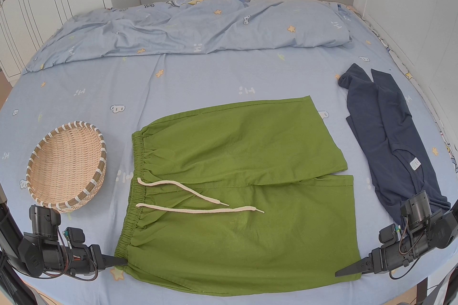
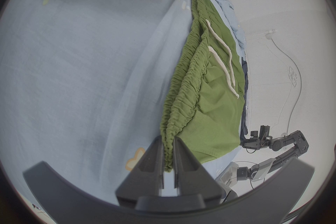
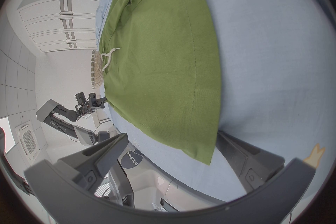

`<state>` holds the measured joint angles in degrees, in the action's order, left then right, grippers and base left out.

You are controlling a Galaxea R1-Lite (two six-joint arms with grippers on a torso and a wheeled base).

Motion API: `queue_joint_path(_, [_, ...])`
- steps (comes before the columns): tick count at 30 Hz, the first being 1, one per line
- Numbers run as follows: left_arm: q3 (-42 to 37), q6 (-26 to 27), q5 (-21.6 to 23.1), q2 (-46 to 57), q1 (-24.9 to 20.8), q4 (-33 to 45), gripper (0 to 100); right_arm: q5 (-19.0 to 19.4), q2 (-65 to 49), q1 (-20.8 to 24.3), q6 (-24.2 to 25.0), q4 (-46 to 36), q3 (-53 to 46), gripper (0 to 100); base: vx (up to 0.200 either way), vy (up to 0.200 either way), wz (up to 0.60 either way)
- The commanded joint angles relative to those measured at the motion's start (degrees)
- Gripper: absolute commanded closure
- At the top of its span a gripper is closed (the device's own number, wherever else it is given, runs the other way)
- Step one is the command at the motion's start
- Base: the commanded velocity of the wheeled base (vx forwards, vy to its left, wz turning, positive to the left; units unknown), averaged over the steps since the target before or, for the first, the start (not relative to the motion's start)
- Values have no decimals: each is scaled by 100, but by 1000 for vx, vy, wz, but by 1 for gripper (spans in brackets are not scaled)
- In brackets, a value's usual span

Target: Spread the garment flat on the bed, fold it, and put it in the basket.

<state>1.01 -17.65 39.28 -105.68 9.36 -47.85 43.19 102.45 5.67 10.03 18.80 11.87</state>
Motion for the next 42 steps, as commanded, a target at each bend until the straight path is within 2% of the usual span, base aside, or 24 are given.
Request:
queue_joint_path(1, [-101,-1,1,21,13,12,100,5,12,4,-1,1,8,0,0,0,0])
queue_joint_path(3, [-101,-1,1,12,22,-5,100,5,12,-4,-1,1,8,0,0,0,0])
queue_joint_path(4, [-101,-1,1,12,22,-5,100,5,12,-4,-1,1,8,100,0,0,0])
queue_joint_path(8, [-101,-1,1,4,31,-14,100,-4,3,-48,-19,-8,-54,100,0,0,0])
queue_joint_path(15, [-92,-10,1,21,48,-5,100,-39,-32,-391,-80,-8,-273,100,0,0,0])
queue_joint_path(23, [-101,-72,1,241,48,188,100,-294,-436,-347,-124,-201,-449,100,0,0,0])
queue_joint_path(25, [-101,-72,1,417,48,390,100,-338,-603,-330,-124,-333,-511,100,0,0,0])
queue_joint_path(28, [-101,-45,1,926,48,1252,100,-346,-814,-330,-186,-553,-625,100,0,0,0])
queue_joint_path(29, [-92,-19,1,1216,48,1691,100,-346,-841,-338,-318,-597,-695,100,0,0,0])
queue_joint_path(32, [-92,-10,1,1568,39,2122,100,-364,-858,-382,-502,-623,-783,100,0,0,0])
queue_joint_path(36, [-92,25,-8,2007,382,3045,100,-505,-1113,-382,-617,-632,-994,100,0,0,0])
queue_joint_path(38, [-92,51,-8,2025,426,3150,100,-513,-1166,-382,-608,-632,-1012,100,0,0,0])
queue_joint_path(39, [-92,324,1,2104,523,3387,100,-522,-1333,-391,-599,-667,-1073,100,0,0,0])
queue_joint_path(42, [-101,526,1,2262,496,3458,100,-522,-1447,-400,-564,-781,-950,100,0,0,0])
